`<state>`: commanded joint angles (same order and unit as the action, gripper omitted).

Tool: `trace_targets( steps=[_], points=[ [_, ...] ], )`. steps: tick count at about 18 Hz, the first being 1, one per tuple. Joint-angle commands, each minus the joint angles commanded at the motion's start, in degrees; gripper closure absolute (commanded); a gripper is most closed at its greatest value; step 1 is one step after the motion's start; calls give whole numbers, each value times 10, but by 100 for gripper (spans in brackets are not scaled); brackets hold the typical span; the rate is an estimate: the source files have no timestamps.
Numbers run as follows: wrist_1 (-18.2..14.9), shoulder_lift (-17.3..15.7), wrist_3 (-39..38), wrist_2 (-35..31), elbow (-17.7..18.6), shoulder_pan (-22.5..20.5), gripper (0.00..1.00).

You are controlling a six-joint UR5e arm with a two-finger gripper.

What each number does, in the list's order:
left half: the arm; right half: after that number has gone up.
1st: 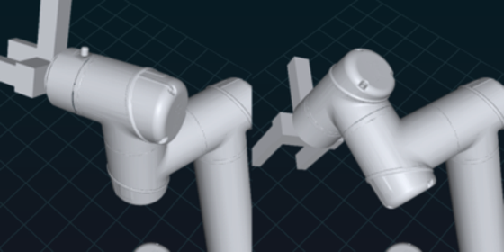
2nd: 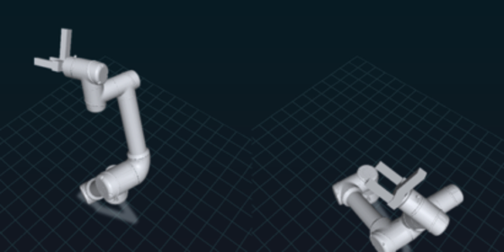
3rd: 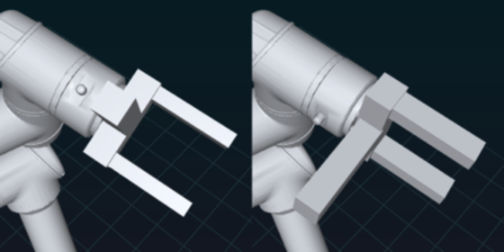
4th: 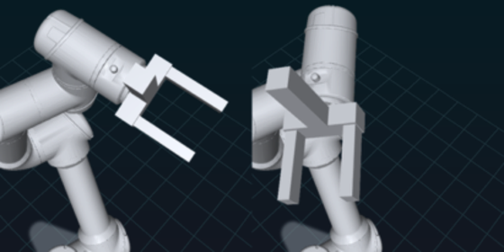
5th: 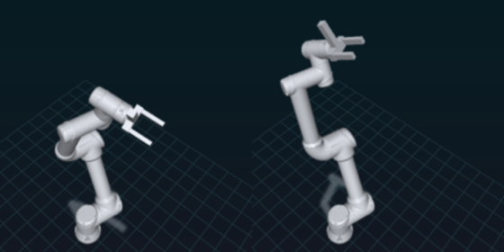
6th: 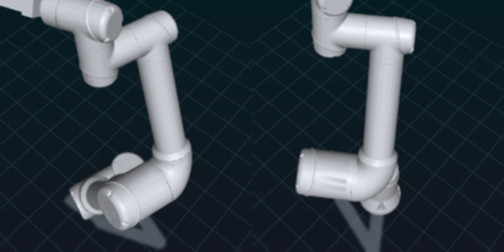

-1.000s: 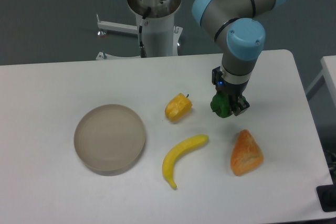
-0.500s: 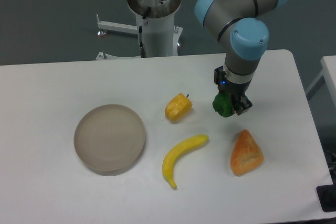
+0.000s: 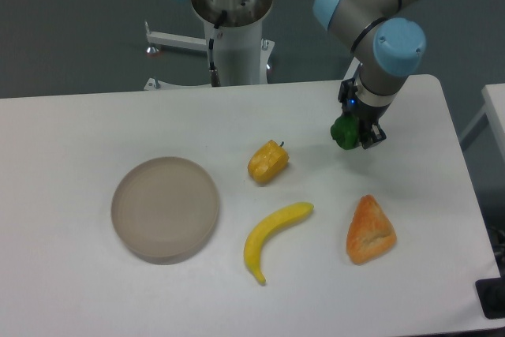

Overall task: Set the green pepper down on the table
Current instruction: 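Lower the green pepper onto the table beside the gripper's path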

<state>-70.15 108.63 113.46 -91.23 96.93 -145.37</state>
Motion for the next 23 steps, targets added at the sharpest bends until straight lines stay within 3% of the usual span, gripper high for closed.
trace_targets(
  steps=[3, 6, 8, 10, 17, 20, 23],
  points=[
    [33, 1, 25, 3, 19, -4, 80],
    [34, 1, 63, 4, 29, -16, 72],
    [34, 0, 63, 4, 31, -19, 52],
    [32, 0, 55, 6, 30, -17, 0],
    [27, -3, -31, 35, 9, -8, 0],
    [-8, 2, -74, 34, -45, 3, 0],
    [-64, 29, -128, 32, -113, 26, 0]
  ],
)
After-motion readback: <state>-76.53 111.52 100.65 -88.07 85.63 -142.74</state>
